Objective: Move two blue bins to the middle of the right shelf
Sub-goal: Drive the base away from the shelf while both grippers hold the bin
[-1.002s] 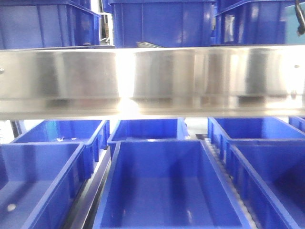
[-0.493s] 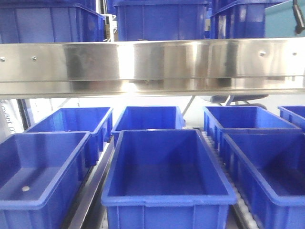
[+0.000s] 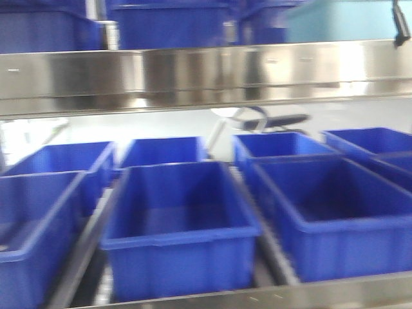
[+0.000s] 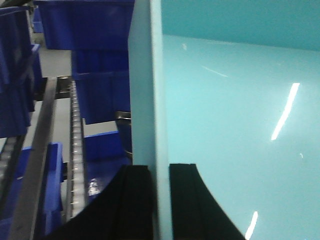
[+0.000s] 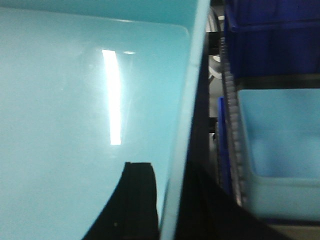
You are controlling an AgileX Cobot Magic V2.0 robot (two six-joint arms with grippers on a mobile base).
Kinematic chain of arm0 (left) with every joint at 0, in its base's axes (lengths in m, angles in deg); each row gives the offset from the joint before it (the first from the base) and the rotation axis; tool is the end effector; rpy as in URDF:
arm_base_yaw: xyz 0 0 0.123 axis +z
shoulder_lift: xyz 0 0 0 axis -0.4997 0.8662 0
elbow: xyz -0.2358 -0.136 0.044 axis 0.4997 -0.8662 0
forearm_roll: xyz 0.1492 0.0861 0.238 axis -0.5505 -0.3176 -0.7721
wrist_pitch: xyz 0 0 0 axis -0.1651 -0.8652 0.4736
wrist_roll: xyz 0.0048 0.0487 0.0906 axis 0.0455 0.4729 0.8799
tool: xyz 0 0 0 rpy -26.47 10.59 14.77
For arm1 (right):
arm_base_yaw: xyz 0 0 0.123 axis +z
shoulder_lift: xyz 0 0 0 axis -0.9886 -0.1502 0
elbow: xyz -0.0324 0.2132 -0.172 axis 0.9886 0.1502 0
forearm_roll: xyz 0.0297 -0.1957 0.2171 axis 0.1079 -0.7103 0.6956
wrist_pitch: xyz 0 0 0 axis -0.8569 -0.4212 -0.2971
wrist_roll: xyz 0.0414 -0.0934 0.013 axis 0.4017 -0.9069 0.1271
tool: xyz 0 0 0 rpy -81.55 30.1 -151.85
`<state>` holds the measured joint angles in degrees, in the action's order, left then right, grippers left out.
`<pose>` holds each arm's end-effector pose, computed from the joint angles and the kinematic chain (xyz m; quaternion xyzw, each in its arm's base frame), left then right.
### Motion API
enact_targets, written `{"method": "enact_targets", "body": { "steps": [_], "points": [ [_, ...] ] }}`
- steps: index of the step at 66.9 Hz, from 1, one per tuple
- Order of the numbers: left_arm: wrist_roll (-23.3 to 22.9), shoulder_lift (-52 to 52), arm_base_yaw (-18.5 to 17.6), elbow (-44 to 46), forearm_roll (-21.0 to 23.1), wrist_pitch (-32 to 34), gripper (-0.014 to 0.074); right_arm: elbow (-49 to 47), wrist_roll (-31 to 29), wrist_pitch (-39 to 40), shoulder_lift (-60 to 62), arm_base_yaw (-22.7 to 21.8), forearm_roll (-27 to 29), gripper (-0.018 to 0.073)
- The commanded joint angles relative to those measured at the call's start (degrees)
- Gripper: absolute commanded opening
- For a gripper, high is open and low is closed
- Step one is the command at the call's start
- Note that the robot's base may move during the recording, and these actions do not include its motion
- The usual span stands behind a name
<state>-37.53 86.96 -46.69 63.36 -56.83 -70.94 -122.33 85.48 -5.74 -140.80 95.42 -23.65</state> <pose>0.3694 -0.1005 0.5242 0.0602 0.7766 -0.0724 0.6229 0.3996 0.1010 0.5018 -0.0389 0.8144 0.1194 0.5665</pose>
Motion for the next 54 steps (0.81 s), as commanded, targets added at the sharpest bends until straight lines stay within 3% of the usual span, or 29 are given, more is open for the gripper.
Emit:
{"method": "enact_targets", "body": {
  "steps": [1, 54],
  "points": [
    [-0.22, -0.86, -0.60, 0.98, 3.70, 4.73, -0.0111, -0.55, -1.15, 2.89, 0.53, 0.40, 2.04, -0.0167],
    [-0.22, -0.86, -0.60, 0.98, 3.70, 4.73, -0.0111, -0.55, -1.15, 3.00, 0.53, 0.40, 2.04, -0.0167]
  ]
}}
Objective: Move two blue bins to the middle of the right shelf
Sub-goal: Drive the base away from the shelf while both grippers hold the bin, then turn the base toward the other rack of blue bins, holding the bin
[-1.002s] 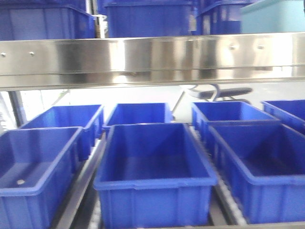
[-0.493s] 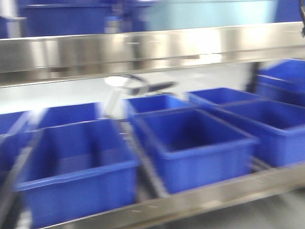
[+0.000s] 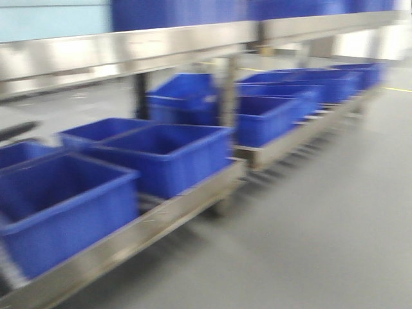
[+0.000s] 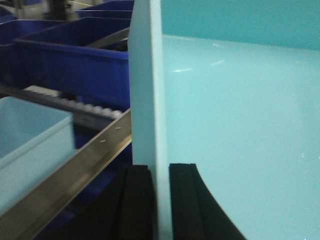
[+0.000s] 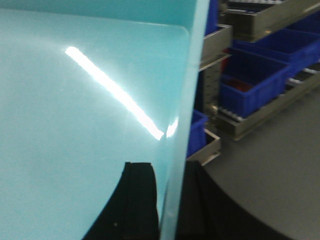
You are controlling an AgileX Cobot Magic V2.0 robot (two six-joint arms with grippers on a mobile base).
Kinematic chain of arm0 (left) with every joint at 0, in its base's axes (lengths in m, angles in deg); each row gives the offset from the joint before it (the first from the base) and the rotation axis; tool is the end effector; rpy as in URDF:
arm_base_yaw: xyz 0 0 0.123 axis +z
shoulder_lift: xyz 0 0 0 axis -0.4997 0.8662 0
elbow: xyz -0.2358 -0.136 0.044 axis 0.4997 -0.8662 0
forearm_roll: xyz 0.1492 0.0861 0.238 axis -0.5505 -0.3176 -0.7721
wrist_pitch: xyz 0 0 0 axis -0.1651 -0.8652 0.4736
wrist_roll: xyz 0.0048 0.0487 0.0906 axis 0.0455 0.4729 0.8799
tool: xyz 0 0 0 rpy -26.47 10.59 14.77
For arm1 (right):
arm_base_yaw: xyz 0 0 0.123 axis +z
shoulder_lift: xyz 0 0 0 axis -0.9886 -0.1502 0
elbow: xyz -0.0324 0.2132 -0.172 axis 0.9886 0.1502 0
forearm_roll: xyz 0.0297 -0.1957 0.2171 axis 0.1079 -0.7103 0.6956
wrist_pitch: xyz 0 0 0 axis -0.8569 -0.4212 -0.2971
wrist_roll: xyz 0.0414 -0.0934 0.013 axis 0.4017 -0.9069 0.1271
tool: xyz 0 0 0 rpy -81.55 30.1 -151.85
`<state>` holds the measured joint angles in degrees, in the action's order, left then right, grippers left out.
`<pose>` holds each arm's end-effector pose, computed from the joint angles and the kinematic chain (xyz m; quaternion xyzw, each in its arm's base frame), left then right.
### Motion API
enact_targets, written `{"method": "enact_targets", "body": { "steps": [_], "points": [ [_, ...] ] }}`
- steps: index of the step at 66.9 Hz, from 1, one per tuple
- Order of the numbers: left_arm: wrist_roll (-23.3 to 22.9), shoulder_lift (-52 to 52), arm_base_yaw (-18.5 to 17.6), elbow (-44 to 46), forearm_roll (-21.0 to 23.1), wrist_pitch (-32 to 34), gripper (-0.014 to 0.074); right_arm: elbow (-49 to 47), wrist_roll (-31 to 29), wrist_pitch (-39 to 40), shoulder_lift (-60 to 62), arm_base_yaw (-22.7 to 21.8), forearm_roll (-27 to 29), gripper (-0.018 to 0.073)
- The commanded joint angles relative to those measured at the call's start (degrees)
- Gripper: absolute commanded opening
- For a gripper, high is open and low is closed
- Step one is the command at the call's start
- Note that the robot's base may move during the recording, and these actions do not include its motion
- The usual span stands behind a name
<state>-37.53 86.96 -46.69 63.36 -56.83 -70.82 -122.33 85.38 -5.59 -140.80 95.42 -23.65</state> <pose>0.3695 -0.1005 0.5244 0.0603 0.7760 -0.0726 0.6236 0.3996 0.1011 0.5020 -0.0396 0.8136 0.1191 0.5677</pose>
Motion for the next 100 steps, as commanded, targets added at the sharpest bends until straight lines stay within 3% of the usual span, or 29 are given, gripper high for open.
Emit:
{"method": "enact_targets", "body": {
  "steps": [1, 100],
  "points": [
    [-0.22, -0.86, -0.60, 0.98, 3.70, 4.61, -0.0111, -0.55, -1.05, 2.85, 0.53, 0.40, 2.04, -0.0167],
    [-0.22, -0.86, -0.60, 0.98, 2.96, 4.66, -0.0111, -0.55, -1.05, 2.85, 0.53, 0.40, 2.04, -0.0167]
  ]
}}
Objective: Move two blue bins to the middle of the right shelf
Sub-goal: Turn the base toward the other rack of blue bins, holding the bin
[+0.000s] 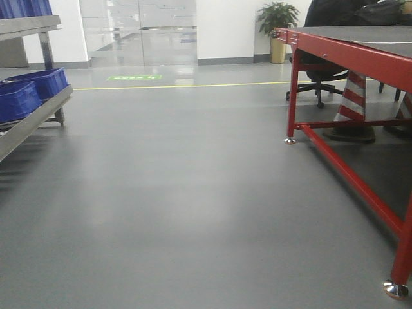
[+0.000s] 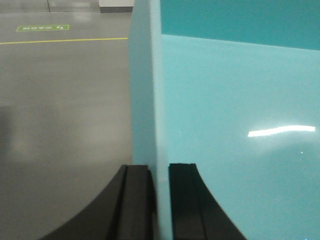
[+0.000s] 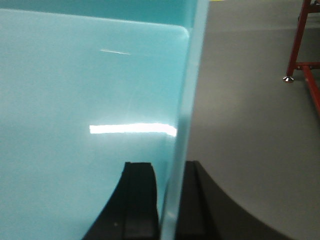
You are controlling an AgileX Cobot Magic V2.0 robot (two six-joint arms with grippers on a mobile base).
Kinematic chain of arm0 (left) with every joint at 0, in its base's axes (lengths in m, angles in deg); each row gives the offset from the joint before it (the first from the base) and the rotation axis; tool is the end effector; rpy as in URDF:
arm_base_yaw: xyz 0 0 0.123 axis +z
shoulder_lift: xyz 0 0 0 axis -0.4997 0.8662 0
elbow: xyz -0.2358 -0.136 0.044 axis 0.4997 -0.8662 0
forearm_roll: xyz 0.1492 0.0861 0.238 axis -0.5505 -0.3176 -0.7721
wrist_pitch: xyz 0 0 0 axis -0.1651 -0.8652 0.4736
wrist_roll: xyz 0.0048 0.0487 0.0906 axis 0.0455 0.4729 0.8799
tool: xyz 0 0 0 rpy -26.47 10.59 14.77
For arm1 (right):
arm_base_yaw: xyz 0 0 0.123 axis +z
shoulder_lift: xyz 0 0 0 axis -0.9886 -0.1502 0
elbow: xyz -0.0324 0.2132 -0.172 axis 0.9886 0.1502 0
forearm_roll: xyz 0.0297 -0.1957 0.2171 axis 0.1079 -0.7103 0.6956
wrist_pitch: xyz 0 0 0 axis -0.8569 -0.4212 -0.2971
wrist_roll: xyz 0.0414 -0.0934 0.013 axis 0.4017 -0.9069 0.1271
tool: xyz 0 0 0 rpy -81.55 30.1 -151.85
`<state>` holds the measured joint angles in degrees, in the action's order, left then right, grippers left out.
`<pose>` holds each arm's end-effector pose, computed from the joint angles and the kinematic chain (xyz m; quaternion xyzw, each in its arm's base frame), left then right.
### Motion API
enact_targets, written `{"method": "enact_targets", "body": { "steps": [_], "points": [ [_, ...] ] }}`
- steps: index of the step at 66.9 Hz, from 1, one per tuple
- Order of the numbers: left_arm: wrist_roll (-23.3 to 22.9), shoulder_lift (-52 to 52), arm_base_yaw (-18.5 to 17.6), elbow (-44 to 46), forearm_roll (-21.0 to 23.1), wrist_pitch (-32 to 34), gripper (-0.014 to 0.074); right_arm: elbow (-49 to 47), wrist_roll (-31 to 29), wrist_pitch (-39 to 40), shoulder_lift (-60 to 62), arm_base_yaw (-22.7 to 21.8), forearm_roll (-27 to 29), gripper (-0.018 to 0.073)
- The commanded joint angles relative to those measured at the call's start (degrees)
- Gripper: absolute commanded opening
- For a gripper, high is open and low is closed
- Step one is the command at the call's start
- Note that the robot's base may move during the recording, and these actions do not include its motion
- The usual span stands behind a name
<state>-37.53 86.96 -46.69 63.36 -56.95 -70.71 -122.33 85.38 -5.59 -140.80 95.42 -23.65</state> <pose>0.3695 -0.1004 0.5246 0.0605 0.7753 -0.0718 0.6246 0.3996 0.1011 0.5020 -0.0396 0.8136 0.1191 0.5677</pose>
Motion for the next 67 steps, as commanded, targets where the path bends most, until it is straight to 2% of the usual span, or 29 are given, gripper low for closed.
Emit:
{"method": "enact_targets", "body": {
  "steps": [1, 67],
  "points": [
    [-0.22, -0.86, -0.60, 0.98, 3.07, 4.55, -0.0111, -0.55, -1.05, 2.85, 0.53, 0.40, 2.04, -0.0167],
    [-0.22, -0.86, -0.60, 0.98, 3.07, 4.55, -0.0111, -0.55, -1.05, 2.85, 0.53, 0.40, 2.04, -0.0167]
  ]
}}
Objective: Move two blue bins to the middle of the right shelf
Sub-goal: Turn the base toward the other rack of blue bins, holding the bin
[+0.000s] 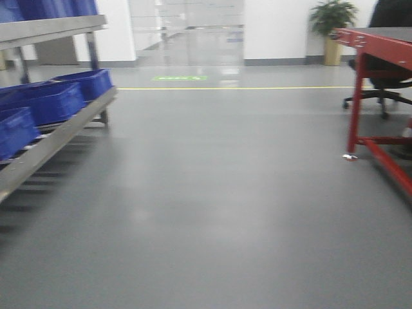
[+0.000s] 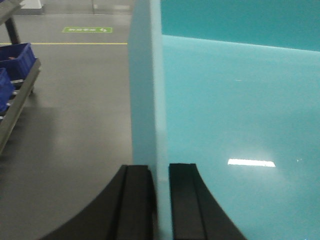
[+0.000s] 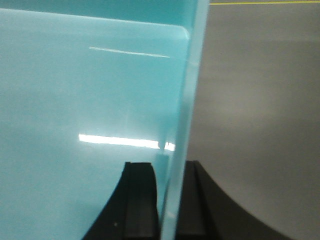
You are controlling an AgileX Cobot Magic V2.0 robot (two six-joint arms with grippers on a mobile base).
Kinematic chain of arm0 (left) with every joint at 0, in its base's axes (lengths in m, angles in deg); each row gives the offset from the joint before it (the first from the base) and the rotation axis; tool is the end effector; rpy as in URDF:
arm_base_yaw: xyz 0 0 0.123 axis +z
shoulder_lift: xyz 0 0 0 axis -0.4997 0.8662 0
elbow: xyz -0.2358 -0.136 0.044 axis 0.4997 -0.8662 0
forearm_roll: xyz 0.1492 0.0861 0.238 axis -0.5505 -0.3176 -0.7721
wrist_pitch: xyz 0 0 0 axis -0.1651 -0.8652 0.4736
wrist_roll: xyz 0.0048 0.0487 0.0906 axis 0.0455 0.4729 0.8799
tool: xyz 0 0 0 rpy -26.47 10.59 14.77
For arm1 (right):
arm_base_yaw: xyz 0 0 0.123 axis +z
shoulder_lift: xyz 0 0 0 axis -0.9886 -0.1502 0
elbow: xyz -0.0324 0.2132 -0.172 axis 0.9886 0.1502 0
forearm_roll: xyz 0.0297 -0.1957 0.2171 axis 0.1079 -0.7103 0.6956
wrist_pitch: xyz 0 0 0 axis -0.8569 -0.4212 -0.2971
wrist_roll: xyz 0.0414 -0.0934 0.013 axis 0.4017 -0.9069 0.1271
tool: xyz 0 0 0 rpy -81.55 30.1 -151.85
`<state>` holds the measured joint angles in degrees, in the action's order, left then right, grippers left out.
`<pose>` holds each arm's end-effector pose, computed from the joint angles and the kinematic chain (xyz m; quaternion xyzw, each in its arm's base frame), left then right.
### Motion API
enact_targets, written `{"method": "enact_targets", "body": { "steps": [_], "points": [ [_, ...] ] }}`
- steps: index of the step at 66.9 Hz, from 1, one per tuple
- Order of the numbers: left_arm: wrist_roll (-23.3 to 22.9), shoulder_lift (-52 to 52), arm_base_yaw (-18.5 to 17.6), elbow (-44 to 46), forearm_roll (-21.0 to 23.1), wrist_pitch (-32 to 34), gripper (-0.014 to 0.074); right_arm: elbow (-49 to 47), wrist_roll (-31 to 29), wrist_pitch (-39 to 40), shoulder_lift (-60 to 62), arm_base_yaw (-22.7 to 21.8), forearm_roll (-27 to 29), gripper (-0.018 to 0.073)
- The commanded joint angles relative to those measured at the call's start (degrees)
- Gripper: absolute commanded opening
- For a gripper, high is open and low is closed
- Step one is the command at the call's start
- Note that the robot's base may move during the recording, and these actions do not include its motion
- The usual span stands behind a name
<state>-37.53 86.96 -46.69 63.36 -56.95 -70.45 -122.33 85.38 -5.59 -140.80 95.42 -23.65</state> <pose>0.3696 -0.1005 0.5251 0.0606 0.7739 -0.0723 0.6263 0.3996 0.1011 0.5020 -0.0396 0.8136 0.1191 0.5677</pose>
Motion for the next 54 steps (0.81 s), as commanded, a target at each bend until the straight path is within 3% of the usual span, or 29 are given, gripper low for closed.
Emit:
{"method": "enact_targets", "body": {
  "steps": [1, 54],
  "points": [
    [-0.22, -0.86, -0.60, 0.98, 3.07, 4.29, -0.0111, -0.55, -1.05, 2.85, 0.53, 0.40, 2.04, -0.0167],
    [-0.22, -0.86, -0.60, 0.98, 3.07, 4.29, -0.0111, -0.55, -1.05, 2.85, 0.53, 0.40, 2.04, -0.0167]
  ]
}}
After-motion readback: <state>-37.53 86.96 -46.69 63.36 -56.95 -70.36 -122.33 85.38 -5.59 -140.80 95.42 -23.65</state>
